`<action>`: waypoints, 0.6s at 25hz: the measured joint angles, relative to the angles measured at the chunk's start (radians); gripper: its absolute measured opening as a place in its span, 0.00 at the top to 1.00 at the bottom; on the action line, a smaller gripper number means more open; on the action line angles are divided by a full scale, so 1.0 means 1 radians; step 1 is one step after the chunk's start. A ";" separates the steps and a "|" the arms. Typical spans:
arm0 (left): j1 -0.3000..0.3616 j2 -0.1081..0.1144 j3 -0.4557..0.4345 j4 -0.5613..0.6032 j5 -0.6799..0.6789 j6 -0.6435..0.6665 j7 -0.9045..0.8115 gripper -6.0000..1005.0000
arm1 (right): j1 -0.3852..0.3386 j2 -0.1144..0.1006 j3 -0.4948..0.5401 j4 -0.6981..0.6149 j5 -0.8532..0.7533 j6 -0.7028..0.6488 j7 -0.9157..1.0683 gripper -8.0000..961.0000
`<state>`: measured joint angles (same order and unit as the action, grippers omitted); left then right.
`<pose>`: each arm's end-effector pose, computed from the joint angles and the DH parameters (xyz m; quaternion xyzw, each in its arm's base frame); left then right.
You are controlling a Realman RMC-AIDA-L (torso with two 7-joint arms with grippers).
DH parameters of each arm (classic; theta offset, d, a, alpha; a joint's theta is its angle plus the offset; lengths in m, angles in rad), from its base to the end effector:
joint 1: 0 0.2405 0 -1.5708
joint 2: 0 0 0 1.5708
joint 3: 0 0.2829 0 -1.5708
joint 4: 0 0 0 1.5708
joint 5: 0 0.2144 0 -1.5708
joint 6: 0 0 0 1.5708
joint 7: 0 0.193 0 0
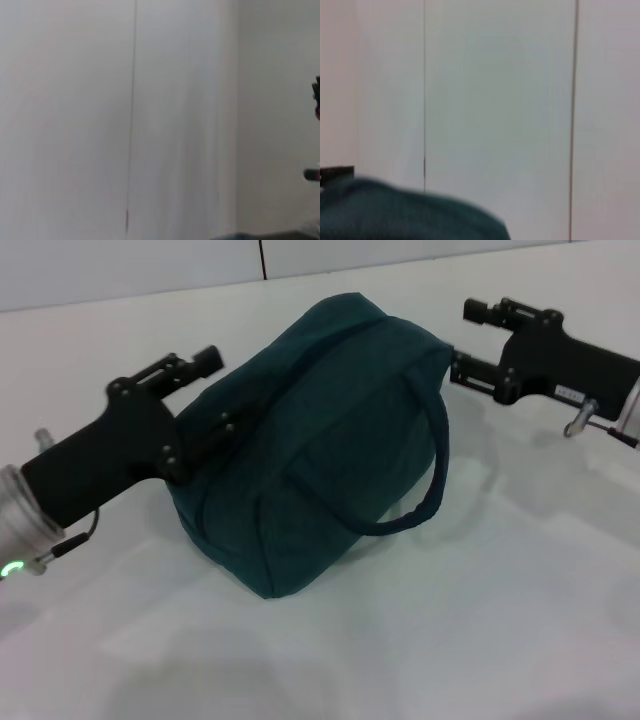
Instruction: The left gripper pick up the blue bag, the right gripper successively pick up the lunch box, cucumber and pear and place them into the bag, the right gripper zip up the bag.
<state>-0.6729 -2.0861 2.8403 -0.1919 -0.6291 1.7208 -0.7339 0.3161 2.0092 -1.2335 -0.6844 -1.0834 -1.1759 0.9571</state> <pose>-0.2183 0.3551 -0.0706 -0.8693 -0.0923 -0.4393 0.2069 0.2749 0.3901 -0.0126 -0.8667 0.1263 0.3210 0.3604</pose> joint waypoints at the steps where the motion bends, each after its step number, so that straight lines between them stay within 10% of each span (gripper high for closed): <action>1: 0.011 0.001 -0.001 0.002 -0.017 0.017 0.005 0.66 | -0.010 0.000 0.001 0.000 0.041 -0.029 -0.003 0.35; 11: 0.073 0.011 -0.002 -0.005 -0.090 0.189 0.025 0.27 | -0.031 -0.012 0.072 -0.021 0.093 -0.295 0.056 0.33; 15: 0.109 0.002 0.000 0.013 -0.092 0.219 0.083 0.28 | -0.018 -0.031 0.070 -0.026 0.033 -0.401 0.130 0.33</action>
<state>-0.5636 -2.0846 2.8403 -0.1785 -0.7213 1.9399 -0.6512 0.2986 1.9782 -1.1633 -0.7101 -1.0508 -1.5765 1.0871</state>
